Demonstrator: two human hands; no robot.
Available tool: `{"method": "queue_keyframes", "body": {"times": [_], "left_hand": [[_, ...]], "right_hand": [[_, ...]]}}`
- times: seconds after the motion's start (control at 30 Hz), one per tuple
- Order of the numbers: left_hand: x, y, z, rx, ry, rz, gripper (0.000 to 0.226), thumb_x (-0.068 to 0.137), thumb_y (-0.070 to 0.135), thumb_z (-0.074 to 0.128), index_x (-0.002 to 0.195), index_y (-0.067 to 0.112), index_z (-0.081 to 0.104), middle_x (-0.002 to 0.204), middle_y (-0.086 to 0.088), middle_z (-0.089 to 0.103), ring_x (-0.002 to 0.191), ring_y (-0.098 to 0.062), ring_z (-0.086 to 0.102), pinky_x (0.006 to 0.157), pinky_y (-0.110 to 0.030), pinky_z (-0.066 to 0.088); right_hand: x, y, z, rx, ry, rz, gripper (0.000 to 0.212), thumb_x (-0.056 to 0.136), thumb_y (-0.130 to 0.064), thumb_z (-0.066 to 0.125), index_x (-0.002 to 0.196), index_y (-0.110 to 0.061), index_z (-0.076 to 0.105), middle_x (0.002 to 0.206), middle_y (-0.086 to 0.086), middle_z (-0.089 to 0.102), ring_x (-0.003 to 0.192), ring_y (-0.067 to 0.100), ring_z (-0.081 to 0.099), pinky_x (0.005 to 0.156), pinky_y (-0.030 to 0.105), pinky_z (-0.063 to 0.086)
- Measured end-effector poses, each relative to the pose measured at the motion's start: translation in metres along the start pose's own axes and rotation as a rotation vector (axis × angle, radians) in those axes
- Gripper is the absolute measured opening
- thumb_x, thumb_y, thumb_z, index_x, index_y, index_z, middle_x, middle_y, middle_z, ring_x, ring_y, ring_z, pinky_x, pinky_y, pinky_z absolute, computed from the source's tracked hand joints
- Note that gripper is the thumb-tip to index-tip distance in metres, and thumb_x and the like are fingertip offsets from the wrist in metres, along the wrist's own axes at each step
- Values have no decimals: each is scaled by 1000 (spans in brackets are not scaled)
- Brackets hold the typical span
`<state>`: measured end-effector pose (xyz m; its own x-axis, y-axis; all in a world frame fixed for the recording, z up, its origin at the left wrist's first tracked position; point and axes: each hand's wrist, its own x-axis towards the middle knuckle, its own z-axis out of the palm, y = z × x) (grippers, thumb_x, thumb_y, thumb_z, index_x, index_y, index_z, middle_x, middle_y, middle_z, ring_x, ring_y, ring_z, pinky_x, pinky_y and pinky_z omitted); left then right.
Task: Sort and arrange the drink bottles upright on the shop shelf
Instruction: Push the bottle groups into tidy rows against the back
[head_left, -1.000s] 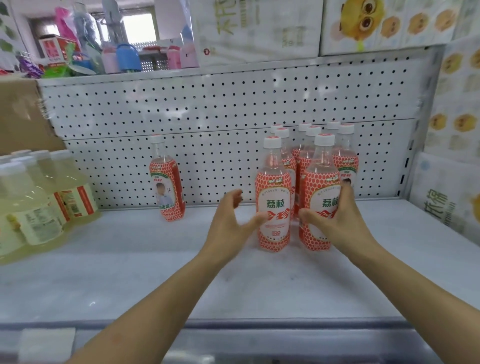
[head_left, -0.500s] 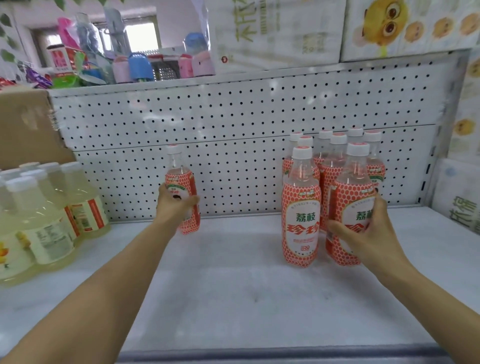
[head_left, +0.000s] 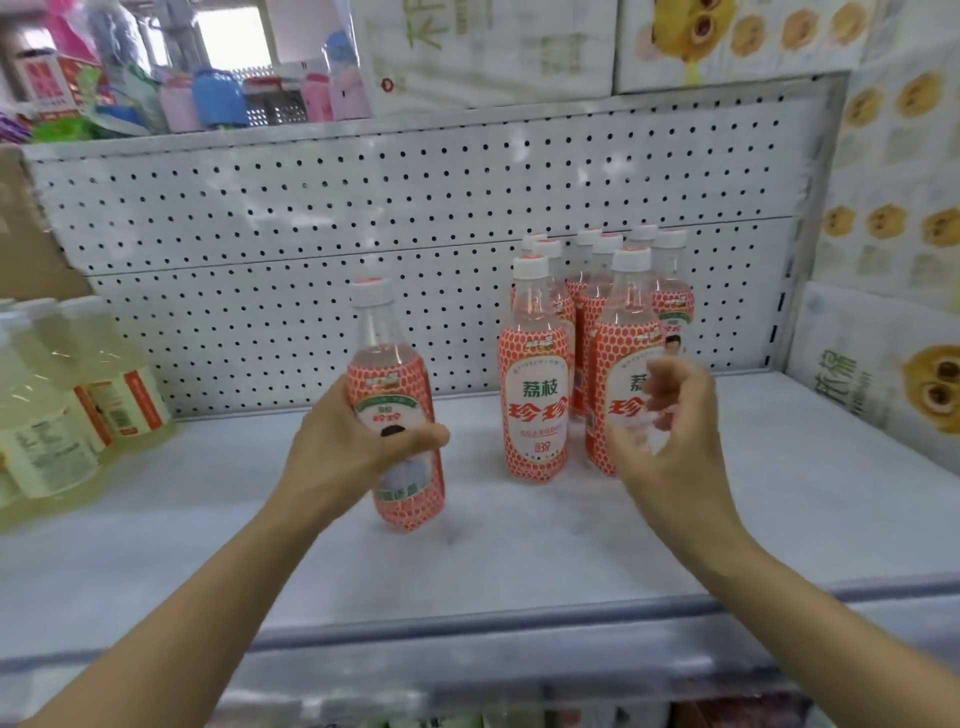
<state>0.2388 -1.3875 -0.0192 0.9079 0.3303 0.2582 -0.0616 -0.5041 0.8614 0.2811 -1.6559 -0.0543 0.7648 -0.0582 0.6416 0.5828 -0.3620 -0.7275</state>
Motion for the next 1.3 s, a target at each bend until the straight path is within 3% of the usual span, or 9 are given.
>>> {"method": "queue_keyframes", "body": {"times": [0.17, 0.37, 0.47, 0.57, 0.67, 0.83, 1.0, 1.2, 1.3], "left_hand": [[-39, 38, 59, 102, 13, 166, 72, 39, 75, 79, 101, 44, 59, 88, 21, 72, 80, 1, 70, 75, -35, 60], [-50, 54, 95, -63, -136, 189, 73, 43, 70, 79, 105, 40, 56, 95, 23, 68, 83, 6, 65, 72, -17, 55], [-44, 47, 104, -172, 2, 240, 72, 55, 73, 74, 109, 31, 54, 103, 13, 61, 93, -1, 58, 73, -14, 49], [-26, 32, 111, -85, 103, 143, 96, 63, 66, 79, 138, 27, 34, 135, 9, 42, 122, -7, 46, 98, -27, 45], [-4, 23, 121, -42, -38, -23, 109, 74, 32, 87, 154, 27, 13, 153, 2, 33, 137, -18, 39, 111, -45, 41], [15, 15, 149, -88, -124, -58, 72, 79, 19, 84, 127, 34, 33, 123, 10, 60, 116, -18, 60, 94, -40, 53], [23, 17, 164, -115, -130, -42, 70, 78, 25, 85, 122, 37, 31, 115, 16, 60, 112, -17, 60, 99, -44, 52], [25, 18, 165, -139, -116, -39, 69, 79, 20, 84, 123, 34, 33, 112, 16, 59, 108, -15, 60, 89, -35, 51], [24, 17, 167, -123, -93, -45, 68, 79, 22, 84, 123, 35, 33, 116, 12, 59, 110, -17, 59, 97, -42, 52]], "right_hand": [[-26, -33, 18, 9, -605, 10, 76, 64, -59, 80, 123, -45, 35, 119, -27, 51, 107, -8, 52, 85, 14, 47], [-28, -20, -4, 10, -379, 86, 69, 66, -46, 81, 118, -40, 36, 112, -16, 62, 101, 7, 64, 84, 40, 56], [-19, -6, -31, 3, -412, 140, 72, 62, -54, 74, 120, -39, 35, 110, -18, 65, 97, 6, 67, 83, 41, 58], [-7, 11, -62, -24, -371, 194, 68, 62, -50, 79, 114, -42, 36, 103, -23, 62, 91, -3, 66, 74, 25, 58], [12, 35, -87, -42, -288, 268, 65, 73, -28, 85, 116, -32, 37, 103, -17, 61, 89, 3, 66, 76, 30, 57], [51, 67, -101, -41, -274, 344, 66, 76, -21, 84, 123, -26, 39, 106, -18, 58, 91, -2, 58, 84, 37, 52], [72, 84, -91, -36, -319, 332, 65, 76, -21, 85, 122, -27, 39, 108, -17, 60, 89, -3, 61, 75, 24, 52], [82, 84, -78, -6, -355, 351, 70, 78, -18, 83, 130, -22, 37, 118, -7, 59, 108, 15, 62, 94, 40, 52], [79, 74, -77, -72, -116, 247, 86, 78, -27, 82, 144, -21, 28, 135, -3, 47, 129, 18, 46, 103, 37, 42]]}}
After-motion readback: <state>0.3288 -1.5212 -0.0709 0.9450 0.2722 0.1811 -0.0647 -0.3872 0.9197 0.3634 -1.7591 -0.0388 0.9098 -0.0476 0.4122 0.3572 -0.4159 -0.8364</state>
